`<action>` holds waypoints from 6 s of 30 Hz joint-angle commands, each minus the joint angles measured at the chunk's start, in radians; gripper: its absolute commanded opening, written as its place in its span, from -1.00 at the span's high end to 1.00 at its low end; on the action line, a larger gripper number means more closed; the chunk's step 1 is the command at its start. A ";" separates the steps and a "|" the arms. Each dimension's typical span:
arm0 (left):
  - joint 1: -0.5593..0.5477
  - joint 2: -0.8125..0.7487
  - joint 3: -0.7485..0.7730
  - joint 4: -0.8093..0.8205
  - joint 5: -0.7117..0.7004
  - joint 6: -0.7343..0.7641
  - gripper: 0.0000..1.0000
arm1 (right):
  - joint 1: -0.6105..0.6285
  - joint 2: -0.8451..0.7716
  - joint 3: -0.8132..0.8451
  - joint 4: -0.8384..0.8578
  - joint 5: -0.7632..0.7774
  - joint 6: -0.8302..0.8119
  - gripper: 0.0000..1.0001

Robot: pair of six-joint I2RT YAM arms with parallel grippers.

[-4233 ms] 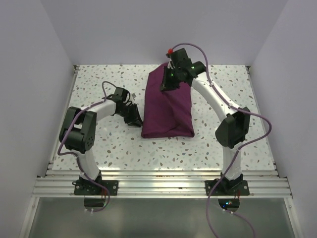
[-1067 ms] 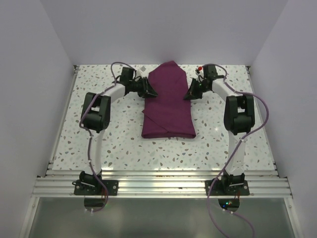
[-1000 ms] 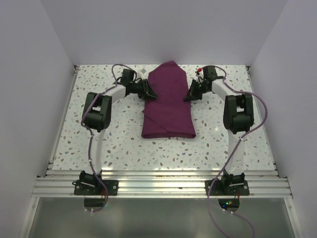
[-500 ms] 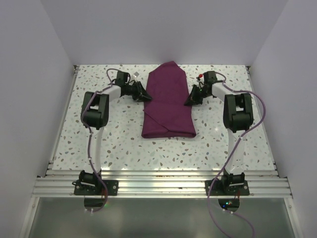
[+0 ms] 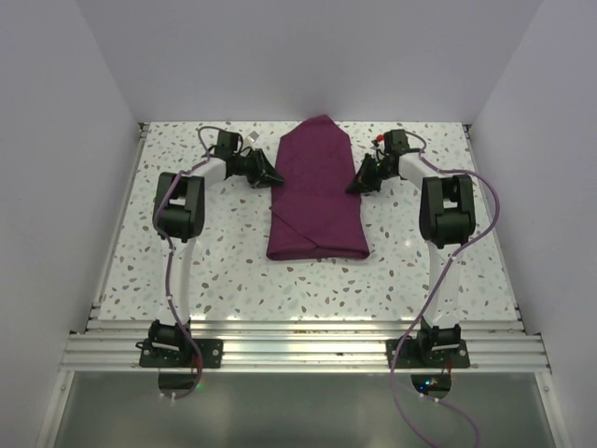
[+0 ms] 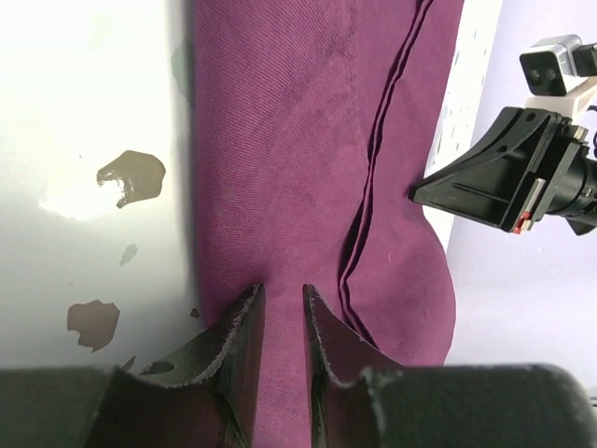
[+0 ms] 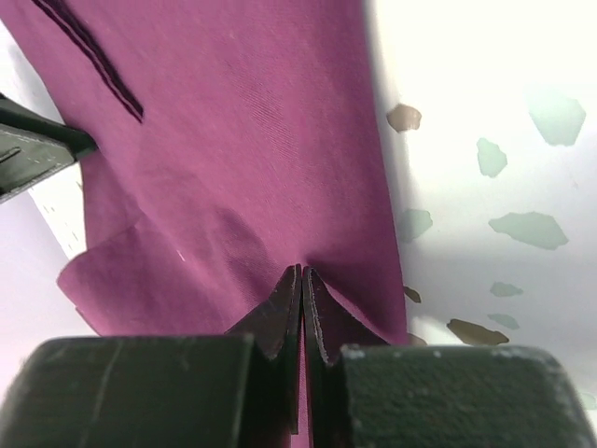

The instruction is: Prepare the surgical pack

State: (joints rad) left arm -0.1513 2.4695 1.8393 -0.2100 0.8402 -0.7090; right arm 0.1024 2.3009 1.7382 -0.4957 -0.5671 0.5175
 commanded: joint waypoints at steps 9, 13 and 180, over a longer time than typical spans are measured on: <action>0.033 0.049 -0.005 0.332 0.017 -0.230 0.45 | -0.004 0.045 0.009 0.239 0.036 0.165 0.90; 0.033 0.062 0.008 0.444 0.000 -0.314 0.42 | -0.003 0.061 -0.006 0.393 0.023 0.271 0.86; -0.149 -0.962 -1.088 0.127 -0.205 0.046 0.76 | 0.076 -0.764 -0.798 -0.167 -0.014 -0.118 0.64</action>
State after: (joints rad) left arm -0.2993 1.4830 0.7712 -0.0830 0.6144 -0.7120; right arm 0.1719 1.5196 0.9649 -0.6277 -0.6140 0.4675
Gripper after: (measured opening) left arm 0.082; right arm 0.155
